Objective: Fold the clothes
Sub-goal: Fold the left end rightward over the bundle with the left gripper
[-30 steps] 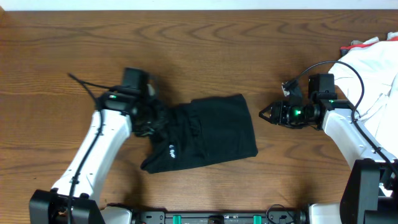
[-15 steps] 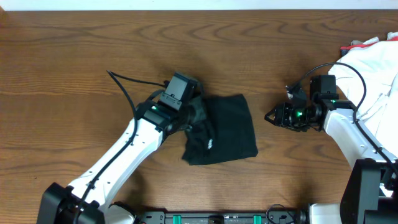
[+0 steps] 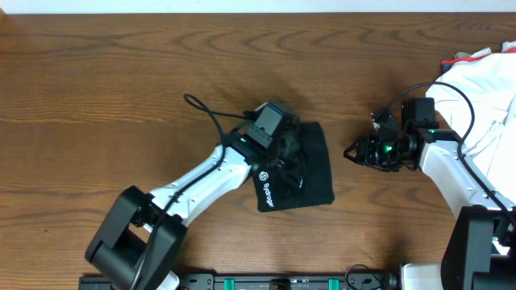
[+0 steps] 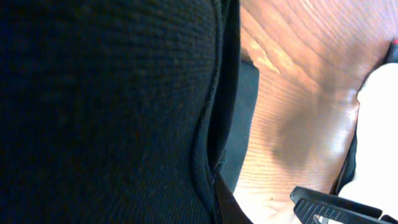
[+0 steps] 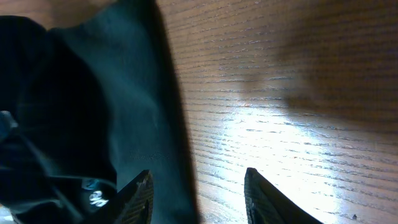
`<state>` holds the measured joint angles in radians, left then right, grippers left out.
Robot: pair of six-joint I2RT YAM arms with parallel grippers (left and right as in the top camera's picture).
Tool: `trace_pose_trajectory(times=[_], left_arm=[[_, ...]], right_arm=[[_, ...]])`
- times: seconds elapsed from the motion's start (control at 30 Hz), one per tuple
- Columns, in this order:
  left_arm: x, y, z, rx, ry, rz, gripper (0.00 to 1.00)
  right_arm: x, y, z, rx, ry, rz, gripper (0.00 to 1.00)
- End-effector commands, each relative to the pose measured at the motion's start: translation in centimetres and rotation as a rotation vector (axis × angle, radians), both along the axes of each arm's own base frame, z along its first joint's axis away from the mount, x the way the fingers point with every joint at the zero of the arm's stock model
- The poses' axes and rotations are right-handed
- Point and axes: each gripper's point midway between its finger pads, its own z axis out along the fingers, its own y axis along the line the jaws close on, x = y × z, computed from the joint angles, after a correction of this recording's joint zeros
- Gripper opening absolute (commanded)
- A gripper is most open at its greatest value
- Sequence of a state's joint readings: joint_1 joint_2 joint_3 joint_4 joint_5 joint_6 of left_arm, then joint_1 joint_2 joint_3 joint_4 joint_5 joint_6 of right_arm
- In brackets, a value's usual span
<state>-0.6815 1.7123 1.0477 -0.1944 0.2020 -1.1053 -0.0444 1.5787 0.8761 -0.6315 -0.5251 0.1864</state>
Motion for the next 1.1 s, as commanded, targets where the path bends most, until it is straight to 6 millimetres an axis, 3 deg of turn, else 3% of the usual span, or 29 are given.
trace_pose_trajectory(times=[0.0, 0.23, 0.5, 0.63, 0.73, 0.87, 1.0, 1.07], left_arm=[[0.7, -2.6, 2.6, -0.063, -0.047, -0.001, 0.06], [0.4, -5.3, 5.2, -0.09, -0.11, -0.038, 0.06], [-0.8, -6.4, 3.4, -0.049, -0.091, -0.056, 0.1], [-2.2, -7.7, 2.4, -0.041, -0.077, -0.094, 0.17], [-3.0, -8.4, 2.3, -0.042, -0.075, -0.117, 0.39], [-3.8, -8.9, 2.3, -0.057, -0.057, -0.158, 0.51], [-3.8, -7.4, 2.2, -0.01, -0.047, -0.174, 0.55], [-3.2, -5.9, 2.6, 0.017, -0.054, -0.174, 0.62]], right_arm=[[0.3, -0.4, 0.6, 0.003, -0.013, -0.023, 0.46], [0.3, -0.4, 0.6, 0.003, -0.013, -0.023, 0.46], [0.3, -0.4, 0.6, 0.003, -0.013, -0.023, 0.46], [0.1, -0.8, 0.3, -0.02, 0.001, -0.029, 0.47], [0.0, -1.7, -0.2, -0.08, 0.01, -0.045, 0.49], [0.1, -2.1, -0.4, -0.098, 0.02, -0.074, 0.5], [0.0, -2.3, -0.5, -0.107, 0.025, -0.075, 0.51], [-0.2, -2.5, -0.6, -0.121, 0.032, -0.079, 0.52]])
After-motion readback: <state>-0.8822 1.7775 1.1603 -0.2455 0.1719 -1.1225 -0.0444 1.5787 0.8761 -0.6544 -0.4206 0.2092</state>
